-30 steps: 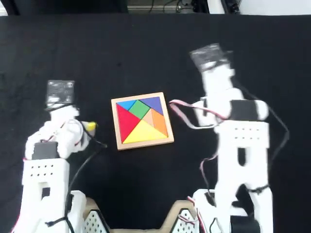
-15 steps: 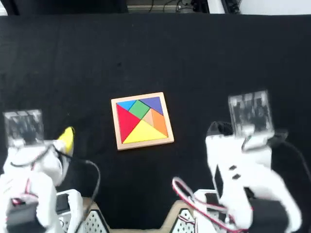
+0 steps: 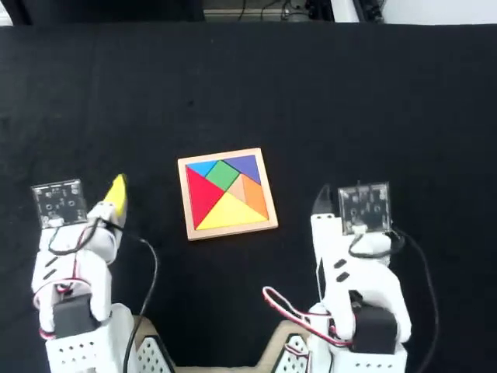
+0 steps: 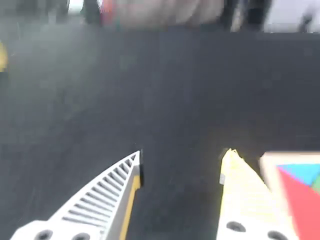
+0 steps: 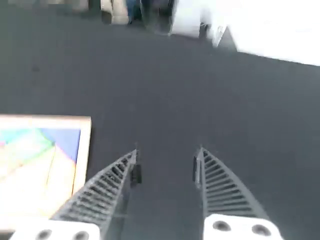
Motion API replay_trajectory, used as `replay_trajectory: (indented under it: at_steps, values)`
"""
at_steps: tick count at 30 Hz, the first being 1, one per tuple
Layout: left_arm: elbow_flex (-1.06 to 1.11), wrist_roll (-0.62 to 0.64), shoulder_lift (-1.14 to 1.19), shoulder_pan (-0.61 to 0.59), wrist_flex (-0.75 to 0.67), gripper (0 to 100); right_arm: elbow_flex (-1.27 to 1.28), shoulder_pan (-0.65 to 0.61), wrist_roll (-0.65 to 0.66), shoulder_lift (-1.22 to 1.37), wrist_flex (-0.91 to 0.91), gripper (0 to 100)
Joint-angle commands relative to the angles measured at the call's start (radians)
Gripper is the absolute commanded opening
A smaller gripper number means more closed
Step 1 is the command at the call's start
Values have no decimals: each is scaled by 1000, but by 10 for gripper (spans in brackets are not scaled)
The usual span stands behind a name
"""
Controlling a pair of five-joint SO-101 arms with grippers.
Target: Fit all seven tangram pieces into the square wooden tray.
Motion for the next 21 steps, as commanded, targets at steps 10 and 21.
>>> replay_trajectory:
  at_steps: [10, 21]
  values:
    - [219, 17, 15, 50, 133, 257, 358, 84, -3, -94, 9, 196]
    - [214, 48, -58, 30, 460, 256, 389, 44, -37, -93, 230, 49]
